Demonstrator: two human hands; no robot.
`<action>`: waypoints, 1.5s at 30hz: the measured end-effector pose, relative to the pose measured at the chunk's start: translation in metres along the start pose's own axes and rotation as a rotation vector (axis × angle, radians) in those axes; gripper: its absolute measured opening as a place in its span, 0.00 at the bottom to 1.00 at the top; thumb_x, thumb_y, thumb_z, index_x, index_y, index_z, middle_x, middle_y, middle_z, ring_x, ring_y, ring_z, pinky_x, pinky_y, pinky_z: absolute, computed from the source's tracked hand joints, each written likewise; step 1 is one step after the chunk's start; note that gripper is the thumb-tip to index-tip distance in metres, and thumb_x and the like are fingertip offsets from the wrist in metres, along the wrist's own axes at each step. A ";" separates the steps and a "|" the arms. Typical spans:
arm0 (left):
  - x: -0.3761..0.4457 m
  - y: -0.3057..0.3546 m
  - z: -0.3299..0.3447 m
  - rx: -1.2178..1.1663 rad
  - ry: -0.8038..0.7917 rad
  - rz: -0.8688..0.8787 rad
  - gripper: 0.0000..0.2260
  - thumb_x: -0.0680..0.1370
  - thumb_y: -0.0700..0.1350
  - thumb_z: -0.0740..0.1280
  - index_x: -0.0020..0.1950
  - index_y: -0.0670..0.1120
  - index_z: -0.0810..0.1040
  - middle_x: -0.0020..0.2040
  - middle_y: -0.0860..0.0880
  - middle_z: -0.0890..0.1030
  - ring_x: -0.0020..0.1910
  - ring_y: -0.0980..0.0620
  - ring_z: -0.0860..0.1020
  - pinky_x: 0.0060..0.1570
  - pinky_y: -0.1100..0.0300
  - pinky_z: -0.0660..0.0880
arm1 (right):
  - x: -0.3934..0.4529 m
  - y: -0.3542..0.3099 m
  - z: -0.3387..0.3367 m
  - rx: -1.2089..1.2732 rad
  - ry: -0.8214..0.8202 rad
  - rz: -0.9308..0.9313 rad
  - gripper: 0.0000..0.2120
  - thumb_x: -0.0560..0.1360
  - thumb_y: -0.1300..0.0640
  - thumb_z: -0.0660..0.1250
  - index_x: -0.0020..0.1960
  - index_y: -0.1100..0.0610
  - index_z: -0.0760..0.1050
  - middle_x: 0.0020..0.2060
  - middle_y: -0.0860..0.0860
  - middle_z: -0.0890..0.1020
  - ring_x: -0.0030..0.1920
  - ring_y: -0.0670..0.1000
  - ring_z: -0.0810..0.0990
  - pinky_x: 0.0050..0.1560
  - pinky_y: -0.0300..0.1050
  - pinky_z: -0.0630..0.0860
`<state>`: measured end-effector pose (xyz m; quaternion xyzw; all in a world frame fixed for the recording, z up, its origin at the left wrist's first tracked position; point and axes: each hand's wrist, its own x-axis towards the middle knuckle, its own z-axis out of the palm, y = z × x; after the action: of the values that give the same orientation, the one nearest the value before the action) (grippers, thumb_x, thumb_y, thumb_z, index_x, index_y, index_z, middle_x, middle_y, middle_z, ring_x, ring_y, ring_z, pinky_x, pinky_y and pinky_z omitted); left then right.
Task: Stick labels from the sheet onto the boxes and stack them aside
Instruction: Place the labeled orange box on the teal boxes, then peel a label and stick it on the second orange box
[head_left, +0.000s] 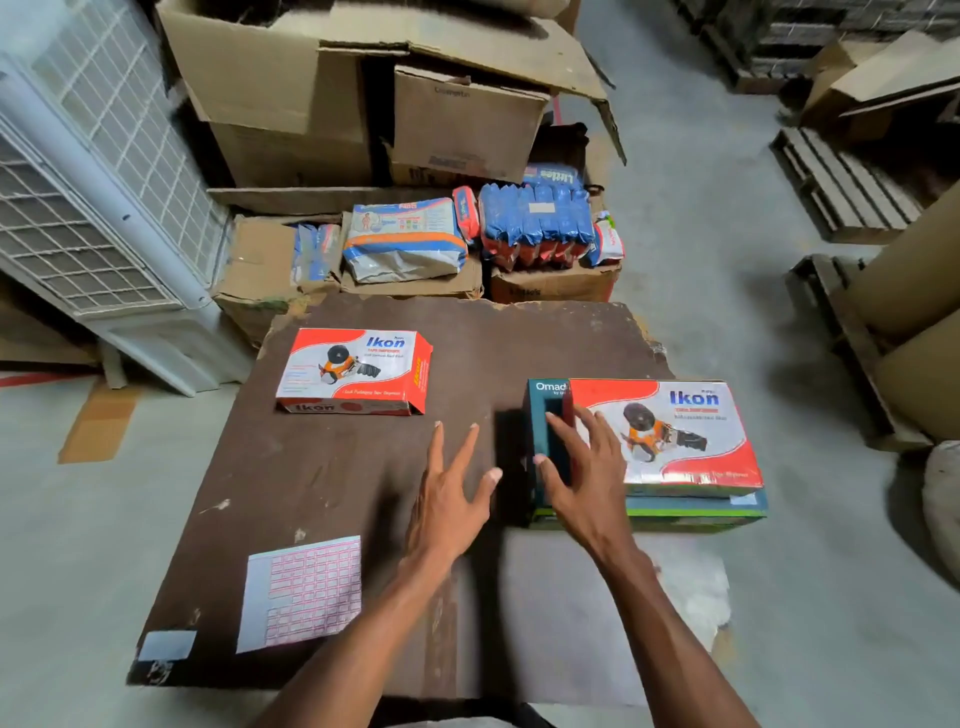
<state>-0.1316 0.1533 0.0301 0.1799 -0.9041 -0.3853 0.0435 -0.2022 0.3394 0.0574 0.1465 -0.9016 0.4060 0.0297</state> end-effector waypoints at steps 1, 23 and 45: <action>-0.003 -0.013 -0.008 0.008 0.006 -0.025 0.30 0.79 0.64 0.64 0.80 0.64 0.59 0.84 0.53 0.47 0.75 0.43 0.69 0.66 0.49 0.74 | -0.005 -0.007 0.015 0.022 -0.028 -0.001 0.25 0.76 0.45 0.67 0.73 0.45 0.73 0.78 0.50 0.66 0.79 0.54 0.59 0.76 0.60 0.61; 0.049 -0.242 -0.128 0.112 -0.185 -0.392 0.32 0.79 0.60 0.66 0.81 0.61 0.59 0.84 0.48 0.49 0.80 0.41 0.59 0.74 0.47 0.66 | 0.034 -0.092 0.261 -0.283 -0.800 0.162 0.33 0.77 0.49 0.67 0.80 0.46 0.62 0.81 0.55 0.57 0.78 0.61 0.62 0.75 0.51 0.64; 0.169 -0.212 -0.080 0.139 -0.108 -0.273 0.42 0.79 0.59 0.67 0.81 0.64 0.38 0.78 0.49 0.23 0.78 0.28 0.54 0.58 0.40 0.78 | 0.257 -0.082 0.315 -0.527 -0.766 0.038 0.41 0.76 0.31 0.64 0.82 0.36 0.47 0.83 0.53 0.43 0.80 0.69 0.41 0.77 0.68 0.44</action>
<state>-0.2100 -0.0968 -0.0751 0.2825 -0.8968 -0.3333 -0.0703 -0.4034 -0.0070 -0.0495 0.2567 -0.9225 0.0803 -0.2769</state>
